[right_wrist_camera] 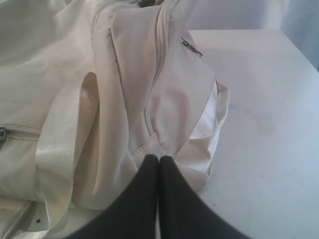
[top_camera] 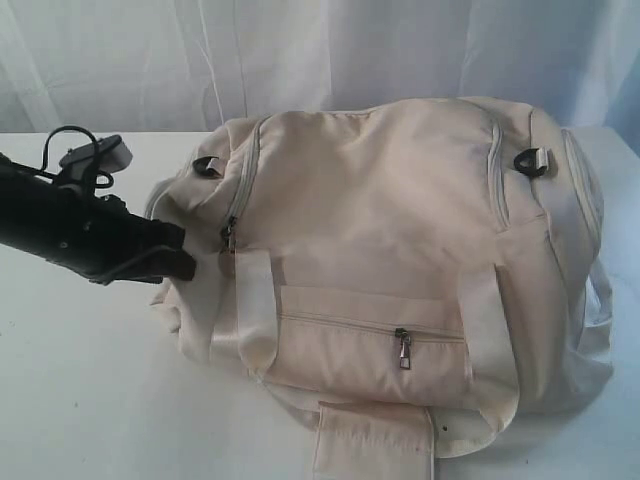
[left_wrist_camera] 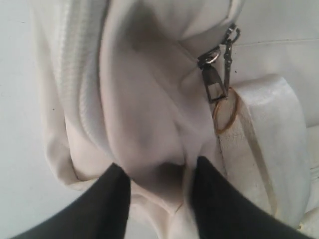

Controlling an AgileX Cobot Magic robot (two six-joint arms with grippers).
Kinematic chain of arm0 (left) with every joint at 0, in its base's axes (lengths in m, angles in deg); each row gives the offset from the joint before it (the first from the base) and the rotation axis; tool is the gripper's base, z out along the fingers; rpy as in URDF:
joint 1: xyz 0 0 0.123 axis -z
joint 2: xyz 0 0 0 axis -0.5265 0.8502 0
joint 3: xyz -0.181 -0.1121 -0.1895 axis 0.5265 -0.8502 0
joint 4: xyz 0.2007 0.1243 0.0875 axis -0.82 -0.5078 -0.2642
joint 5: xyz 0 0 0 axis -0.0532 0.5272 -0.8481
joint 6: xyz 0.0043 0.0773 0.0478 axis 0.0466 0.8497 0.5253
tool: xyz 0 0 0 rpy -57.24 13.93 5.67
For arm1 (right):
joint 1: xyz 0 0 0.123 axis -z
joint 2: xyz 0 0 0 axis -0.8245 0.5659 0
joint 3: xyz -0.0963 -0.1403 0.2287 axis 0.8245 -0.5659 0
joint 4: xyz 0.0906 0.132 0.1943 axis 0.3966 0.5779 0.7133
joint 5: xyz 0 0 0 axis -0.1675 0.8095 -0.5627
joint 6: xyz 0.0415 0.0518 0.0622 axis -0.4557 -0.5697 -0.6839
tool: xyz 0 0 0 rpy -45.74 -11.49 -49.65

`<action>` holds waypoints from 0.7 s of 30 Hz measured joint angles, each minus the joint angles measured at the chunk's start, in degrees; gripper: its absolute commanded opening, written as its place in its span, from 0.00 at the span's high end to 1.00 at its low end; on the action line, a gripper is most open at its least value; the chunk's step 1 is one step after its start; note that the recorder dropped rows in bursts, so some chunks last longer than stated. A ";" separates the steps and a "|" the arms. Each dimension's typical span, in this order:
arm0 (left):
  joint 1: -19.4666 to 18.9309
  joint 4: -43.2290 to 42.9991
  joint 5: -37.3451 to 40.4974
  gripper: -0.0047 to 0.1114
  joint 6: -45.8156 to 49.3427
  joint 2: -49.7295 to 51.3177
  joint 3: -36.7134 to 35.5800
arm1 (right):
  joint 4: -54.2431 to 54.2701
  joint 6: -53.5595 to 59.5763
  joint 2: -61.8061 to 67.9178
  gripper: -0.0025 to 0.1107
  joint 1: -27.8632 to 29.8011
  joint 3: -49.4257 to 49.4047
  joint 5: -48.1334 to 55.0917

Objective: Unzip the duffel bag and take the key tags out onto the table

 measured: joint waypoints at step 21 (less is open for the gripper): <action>0.46 -6.57 7.99 0.96 -1.99 -3.13 -1.68 | 0.00 1.01 0.00 0.98 0.00 0.00 -1.88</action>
